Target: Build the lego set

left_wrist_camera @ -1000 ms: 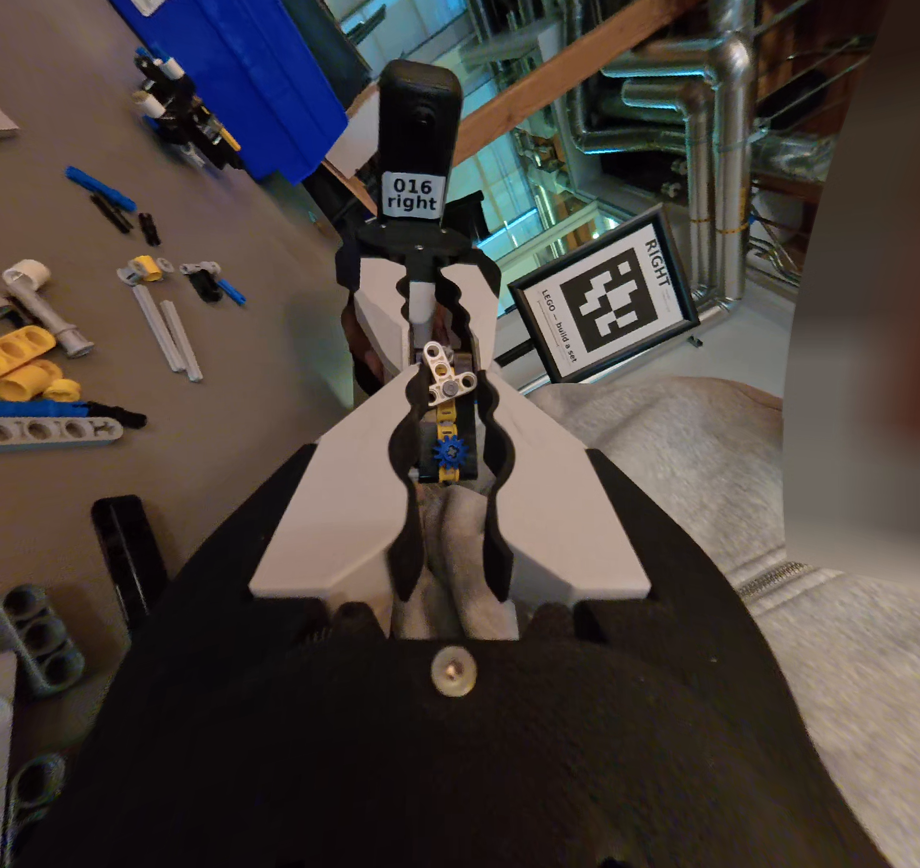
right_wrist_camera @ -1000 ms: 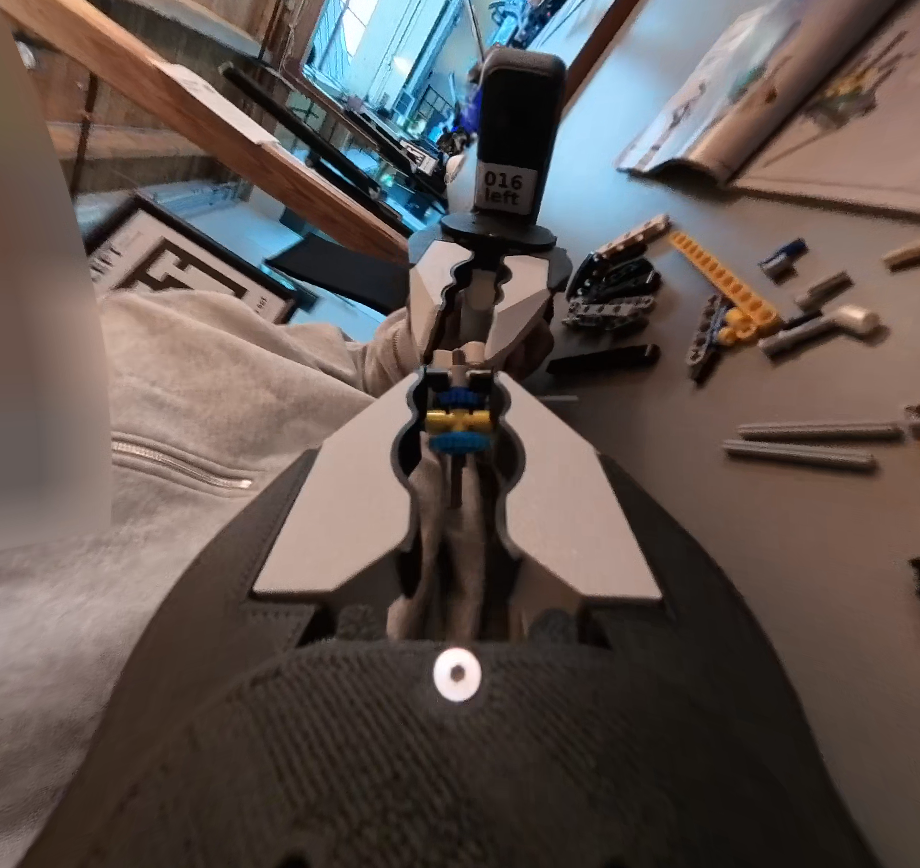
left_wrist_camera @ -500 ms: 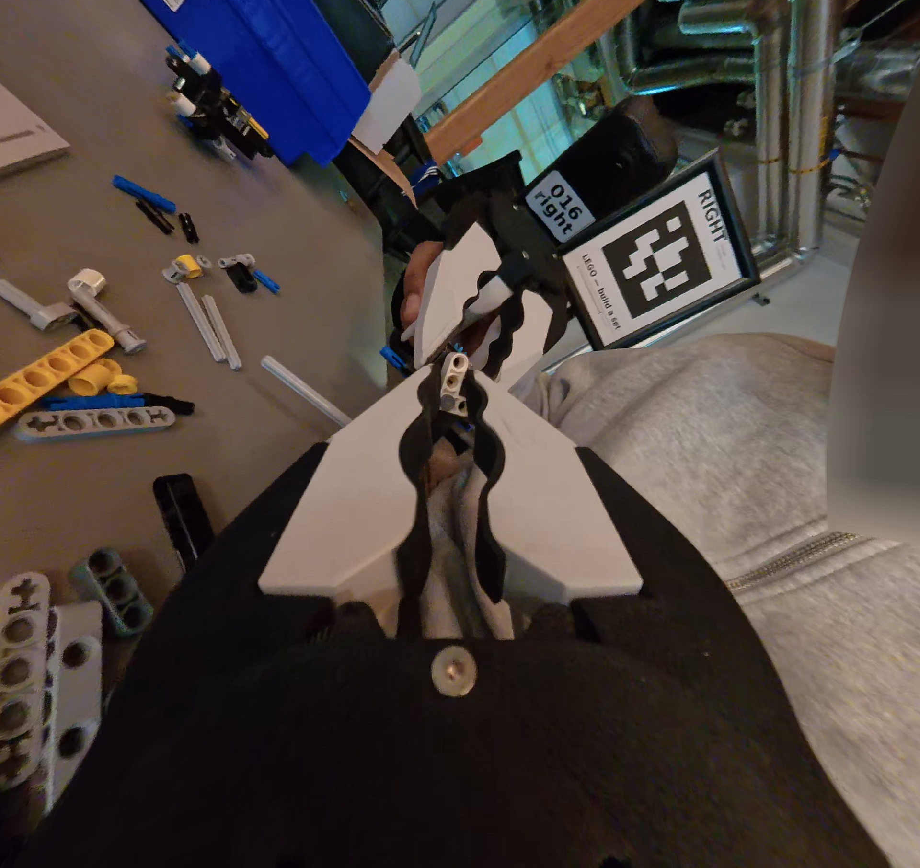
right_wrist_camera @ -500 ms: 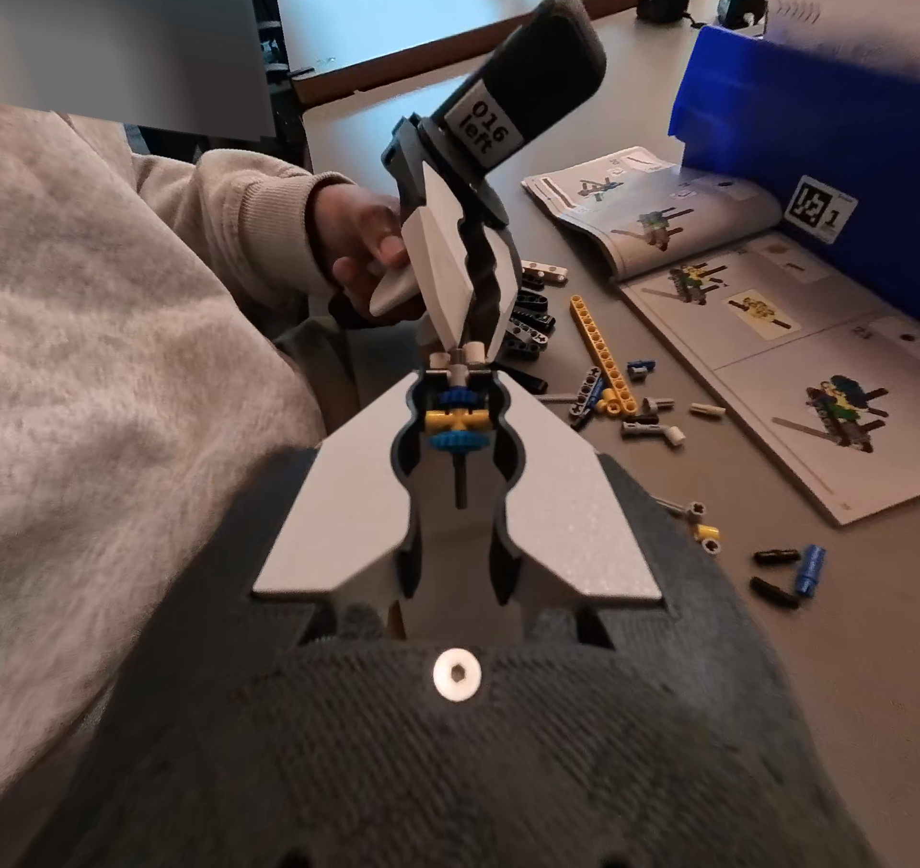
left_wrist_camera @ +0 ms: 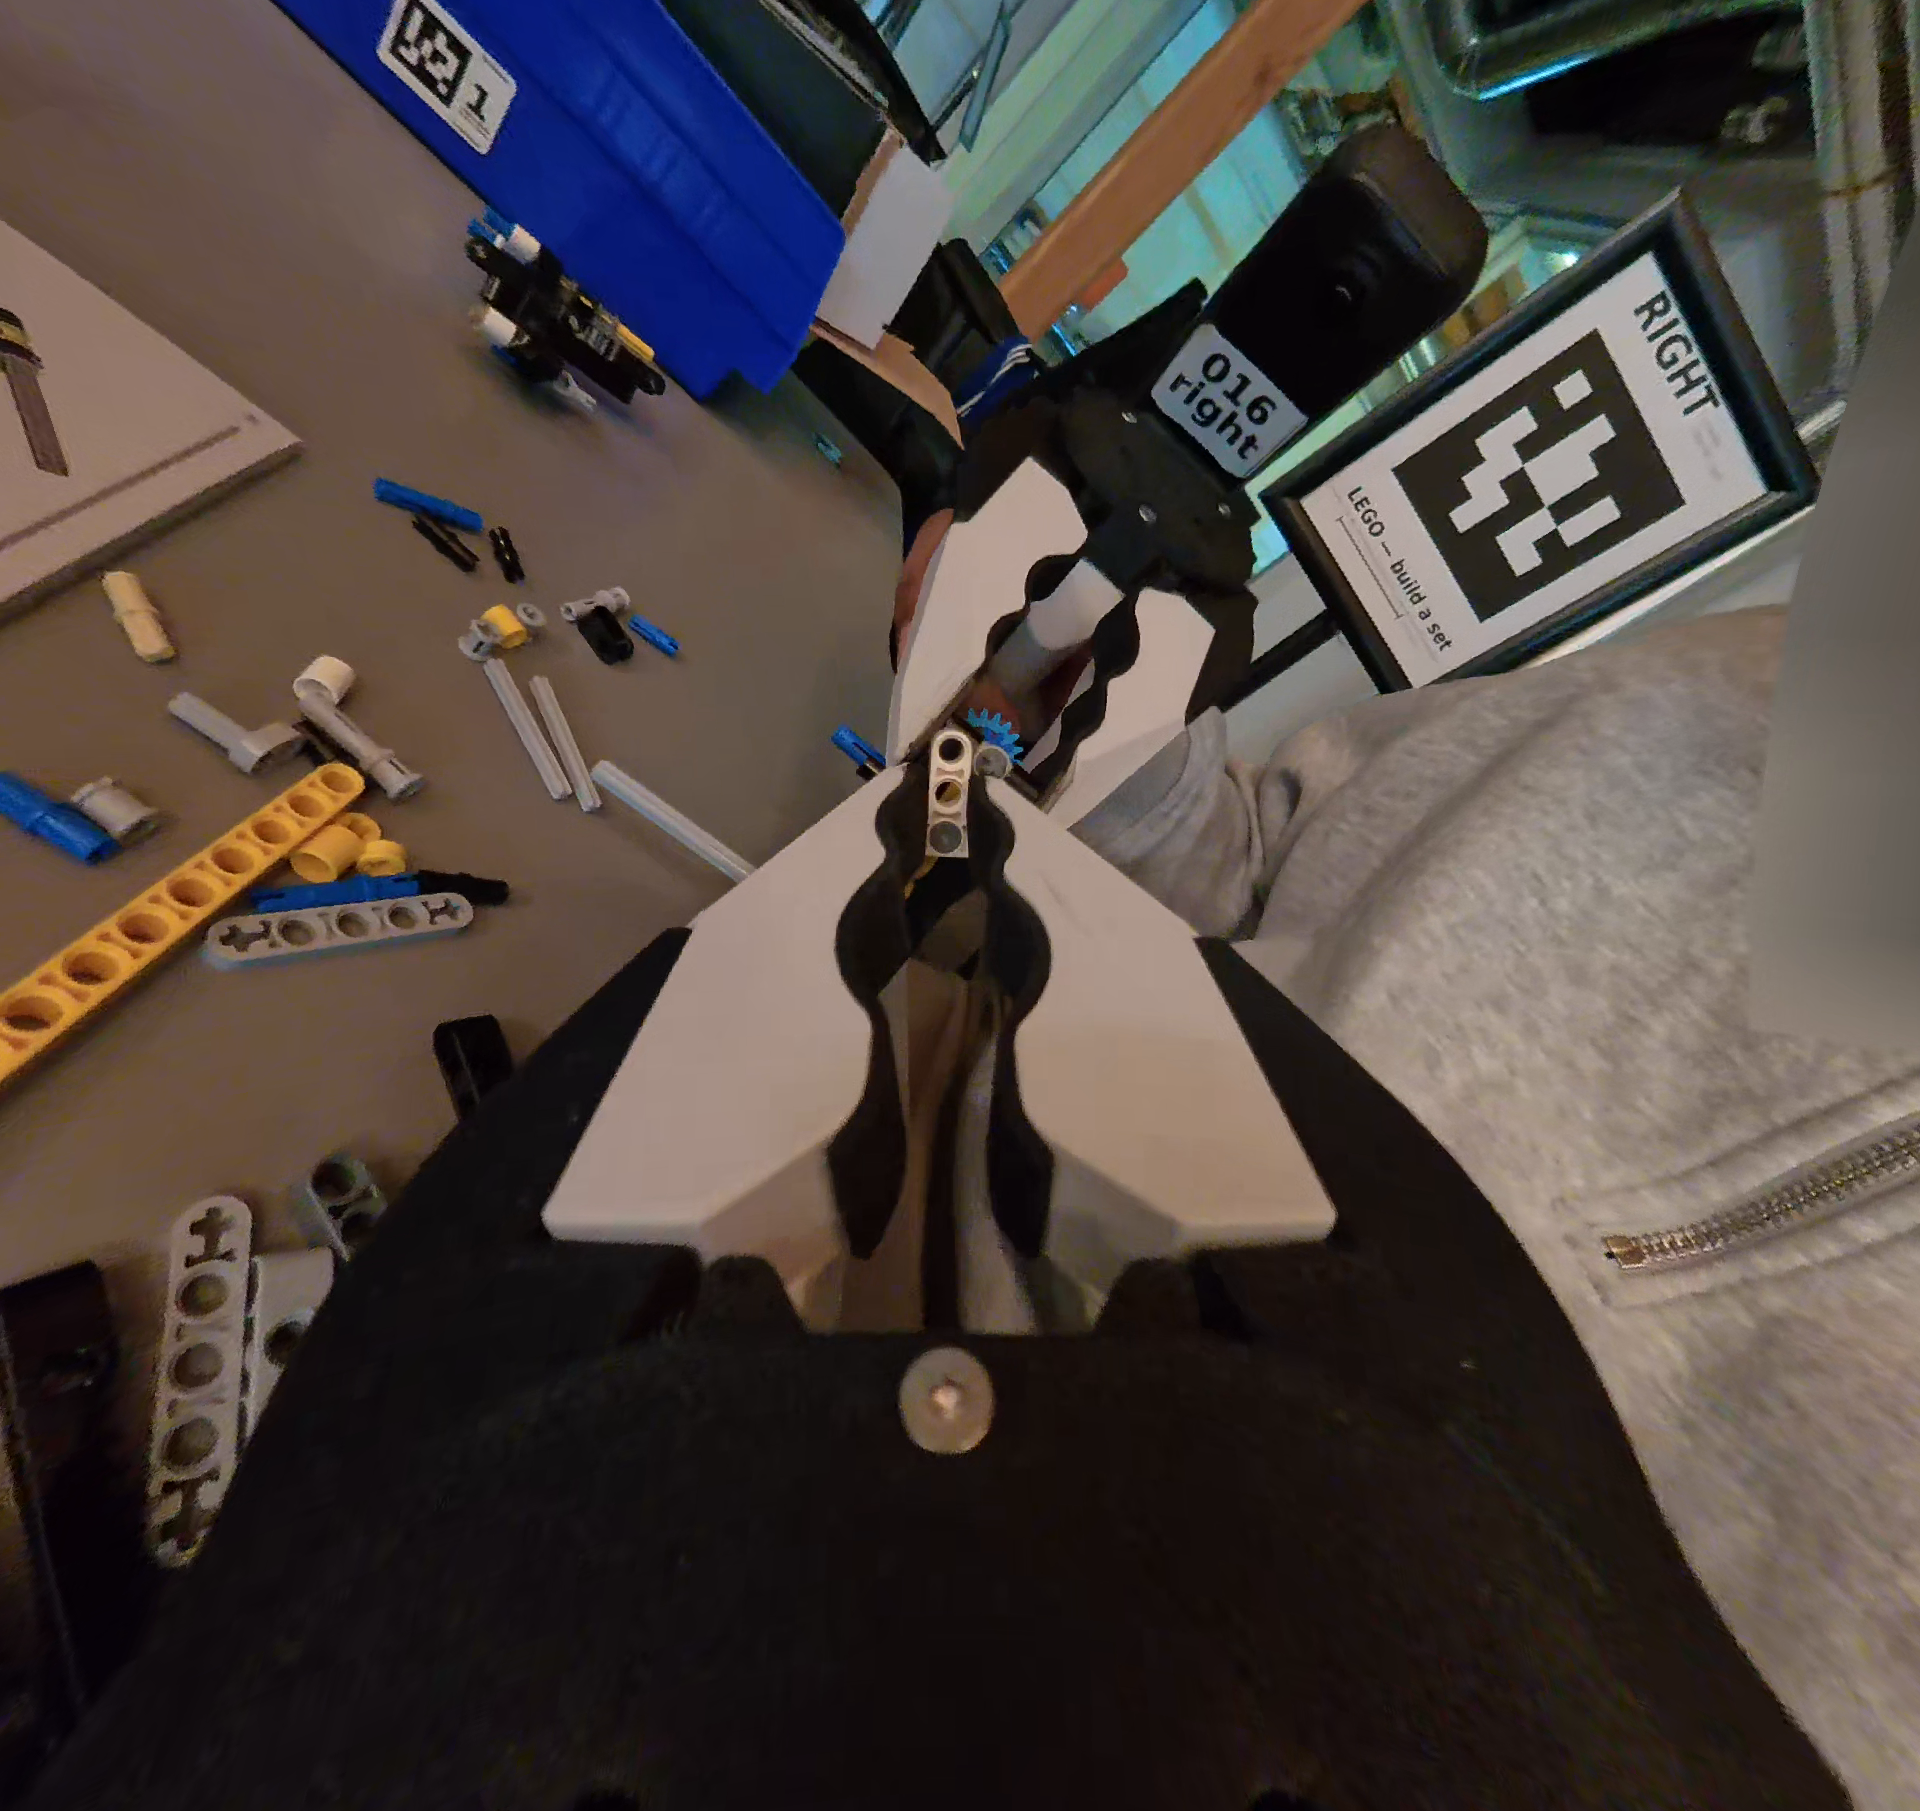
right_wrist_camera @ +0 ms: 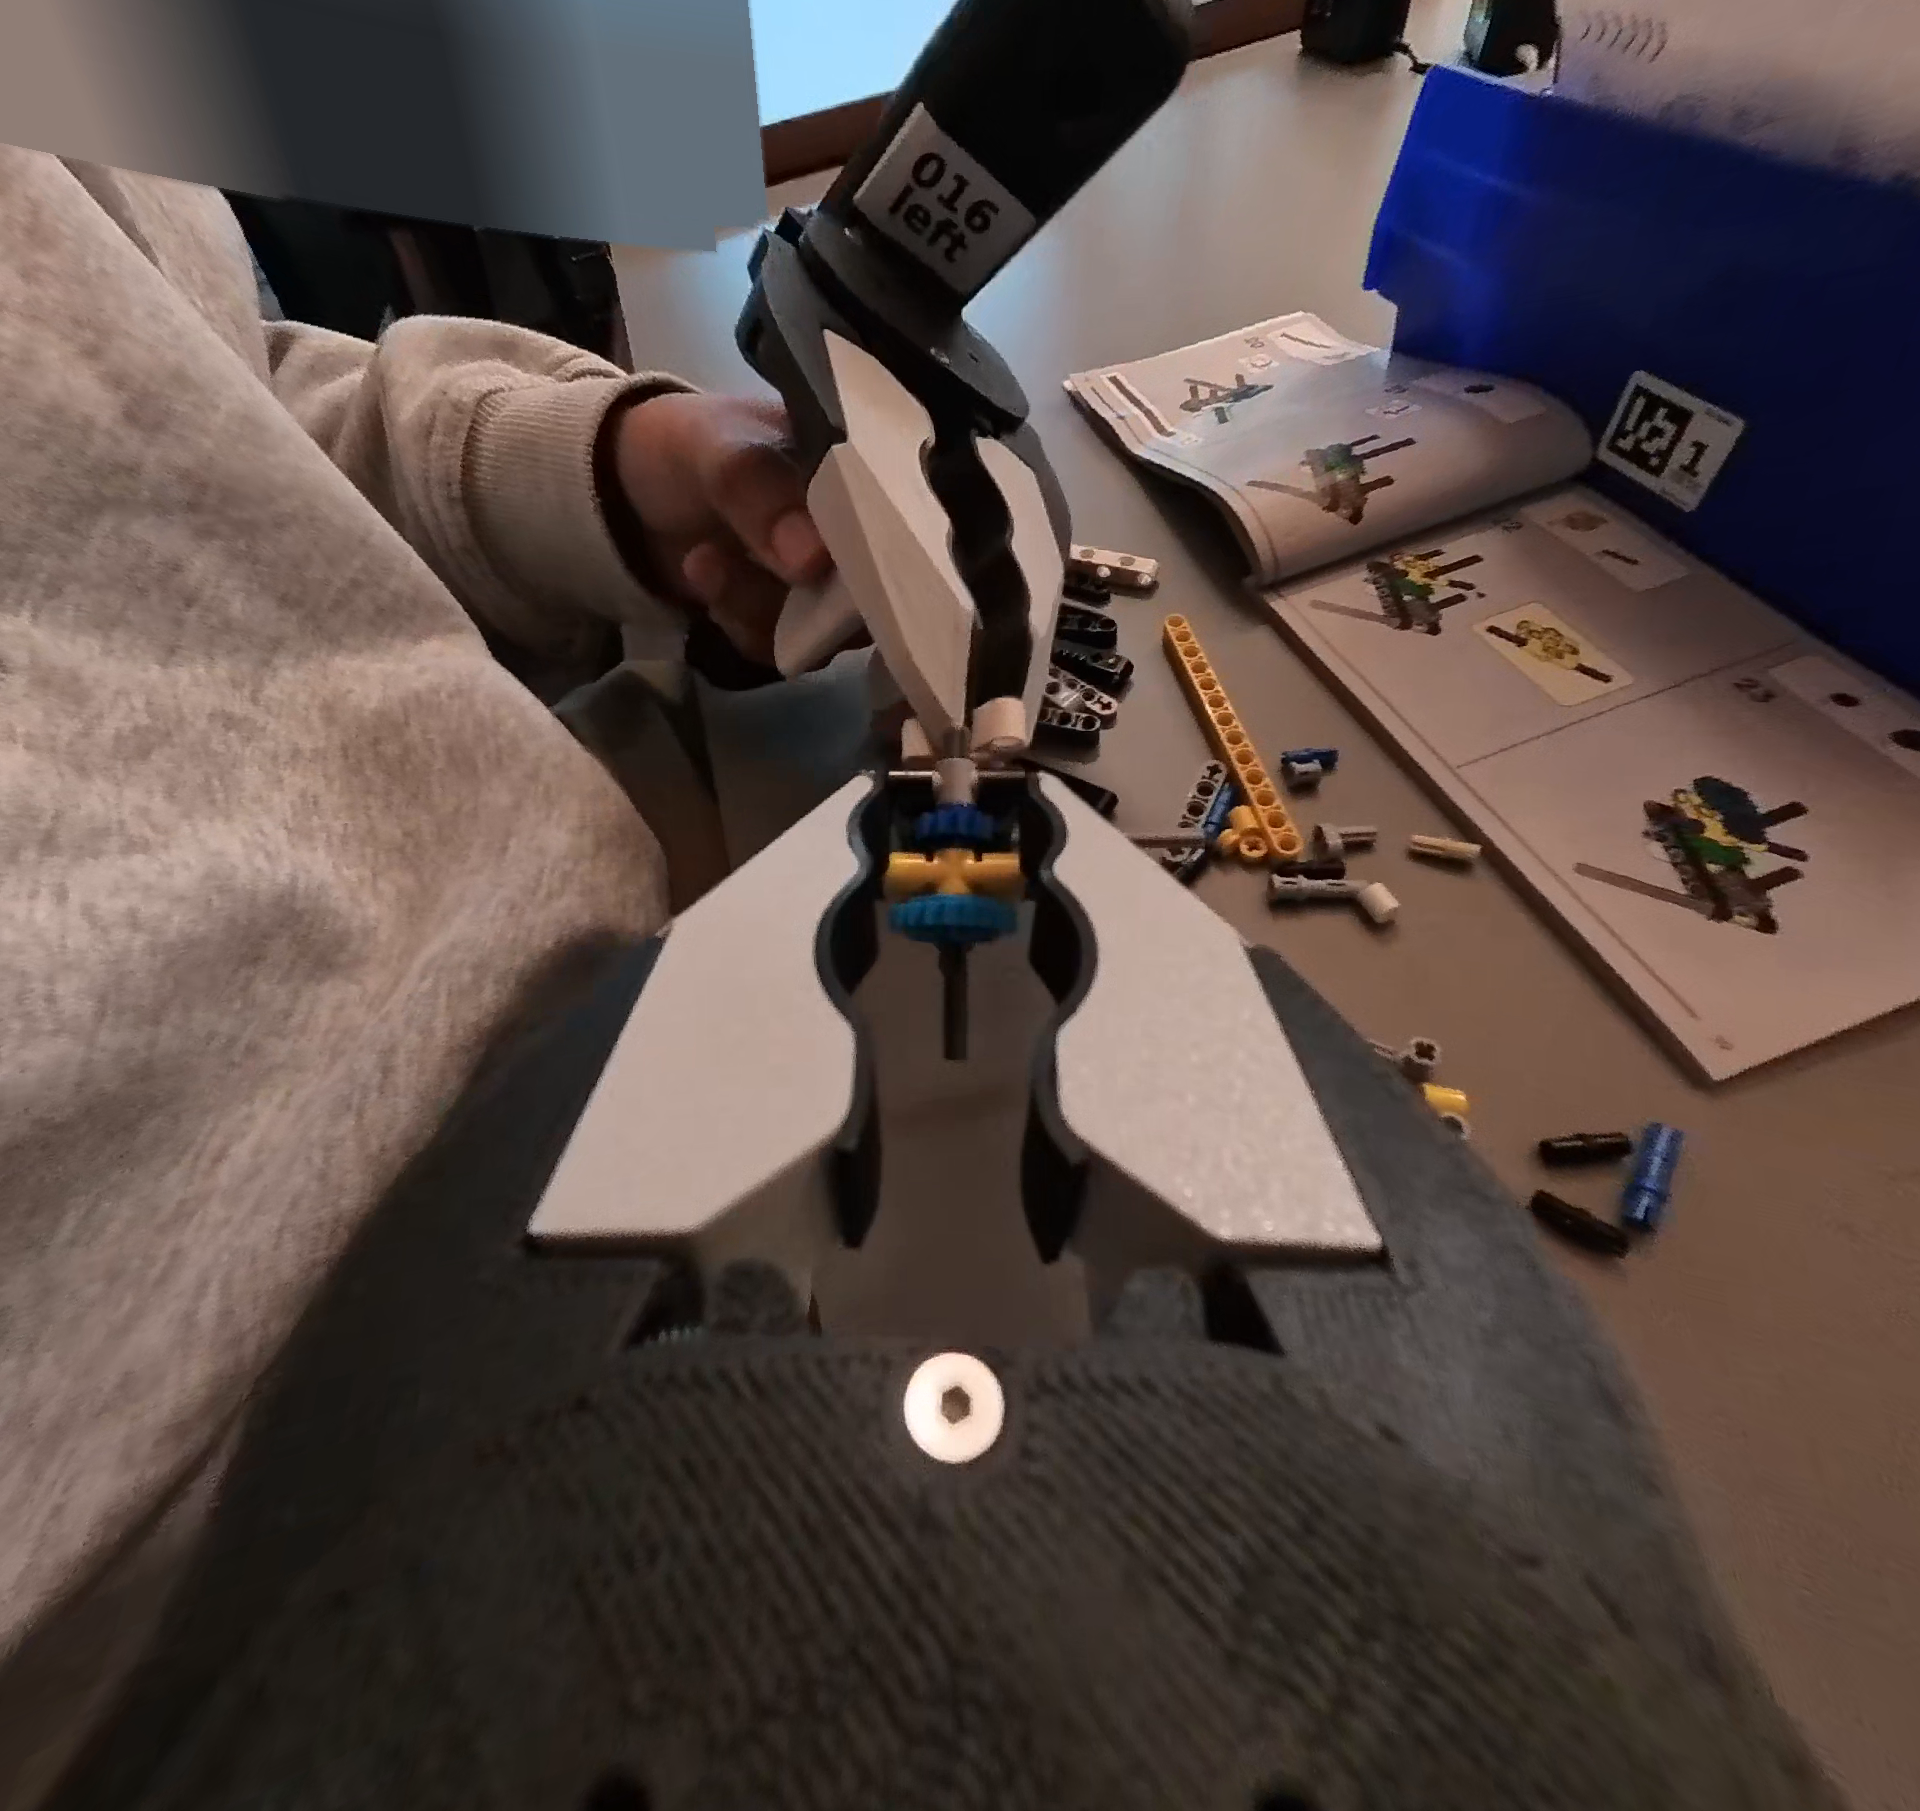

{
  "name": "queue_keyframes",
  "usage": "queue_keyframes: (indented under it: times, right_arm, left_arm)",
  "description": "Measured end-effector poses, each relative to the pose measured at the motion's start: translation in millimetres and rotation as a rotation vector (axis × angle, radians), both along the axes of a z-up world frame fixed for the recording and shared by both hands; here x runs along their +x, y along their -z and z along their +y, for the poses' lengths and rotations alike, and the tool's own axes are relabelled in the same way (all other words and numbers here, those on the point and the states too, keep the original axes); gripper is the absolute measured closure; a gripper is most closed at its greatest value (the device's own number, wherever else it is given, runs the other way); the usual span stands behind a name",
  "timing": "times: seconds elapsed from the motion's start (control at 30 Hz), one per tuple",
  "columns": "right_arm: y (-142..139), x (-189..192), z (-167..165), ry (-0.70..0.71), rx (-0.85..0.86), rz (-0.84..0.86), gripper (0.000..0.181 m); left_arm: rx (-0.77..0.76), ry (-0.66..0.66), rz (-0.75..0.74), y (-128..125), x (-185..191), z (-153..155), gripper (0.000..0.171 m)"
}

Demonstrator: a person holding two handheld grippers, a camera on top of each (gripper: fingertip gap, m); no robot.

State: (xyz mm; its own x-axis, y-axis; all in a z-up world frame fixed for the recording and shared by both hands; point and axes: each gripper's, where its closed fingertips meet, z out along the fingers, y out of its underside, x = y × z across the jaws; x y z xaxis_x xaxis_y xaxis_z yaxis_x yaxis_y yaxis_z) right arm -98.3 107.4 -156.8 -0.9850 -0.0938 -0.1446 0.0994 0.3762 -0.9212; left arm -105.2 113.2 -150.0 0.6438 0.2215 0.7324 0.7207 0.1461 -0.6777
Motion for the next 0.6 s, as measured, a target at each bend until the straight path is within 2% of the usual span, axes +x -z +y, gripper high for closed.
queue_keyframes:
  times: [0.1,0.4,0.6]
  right_arm:
    - [0,0,0,-0.003,0.006,-0.019,0.157]
    - [-9,3,3,-0.036,-0.031,-0.092,0.157]
    - [-10,5,4,-0.062,-0.046,-0.160,0.157]
  left_arm:
    - [-0.027,-0.002,0.021,-1,1,0,0.168]
    - [0.050,0.006,0.019,-12,3,0,0.168]
    - [-0.005,0.030,0.104,-14,8,2,0.167]
